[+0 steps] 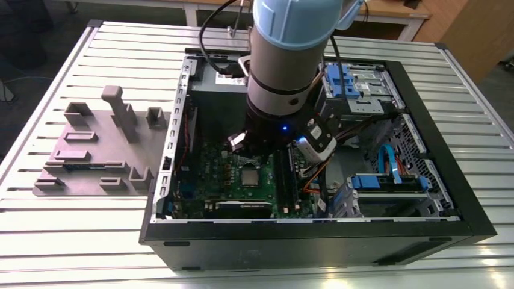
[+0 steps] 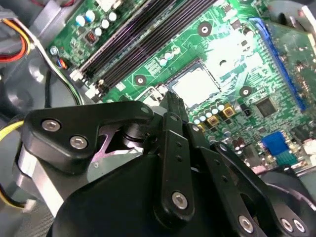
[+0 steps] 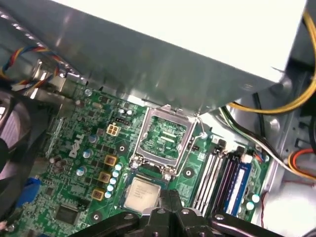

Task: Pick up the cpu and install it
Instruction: 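Close the cpu cover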

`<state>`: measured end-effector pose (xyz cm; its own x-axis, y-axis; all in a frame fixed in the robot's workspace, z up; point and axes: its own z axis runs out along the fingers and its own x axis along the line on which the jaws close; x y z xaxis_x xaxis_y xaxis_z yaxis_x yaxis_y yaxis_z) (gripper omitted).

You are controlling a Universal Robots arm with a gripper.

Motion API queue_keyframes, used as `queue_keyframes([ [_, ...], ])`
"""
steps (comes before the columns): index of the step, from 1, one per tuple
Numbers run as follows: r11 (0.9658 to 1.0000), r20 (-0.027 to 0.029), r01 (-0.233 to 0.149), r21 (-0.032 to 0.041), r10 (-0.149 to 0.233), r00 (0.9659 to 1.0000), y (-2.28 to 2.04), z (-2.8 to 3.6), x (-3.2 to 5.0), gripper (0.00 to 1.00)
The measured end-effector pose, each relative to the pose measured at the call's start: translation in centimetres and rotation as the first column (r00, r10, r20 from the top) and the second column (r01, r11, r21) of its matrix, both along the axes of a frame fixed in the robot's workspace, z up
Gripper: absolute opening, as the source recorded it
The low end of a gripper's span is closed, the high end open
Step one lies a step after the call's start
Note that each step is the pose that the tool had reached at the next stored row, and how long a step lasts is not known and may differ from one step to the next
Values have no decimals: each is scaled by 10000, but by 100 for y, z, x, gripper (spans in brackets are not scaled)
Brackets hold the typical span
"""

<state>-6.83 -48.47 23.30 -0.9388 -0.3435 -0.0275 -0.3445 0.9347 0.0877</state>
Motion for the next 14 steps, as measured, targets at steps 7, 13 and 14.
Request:
queue_keyframes([
  [7, 9969, 8, -778, 121, 778, 9970, -2, -28, 38, 11],
  [13, 9947, 53, -777, 679, 775, 9970, 4, -59, 104, 11],
  [14, 9945, 55, -777, 707, 775, 9970, 20, -69, 114, 11],
])
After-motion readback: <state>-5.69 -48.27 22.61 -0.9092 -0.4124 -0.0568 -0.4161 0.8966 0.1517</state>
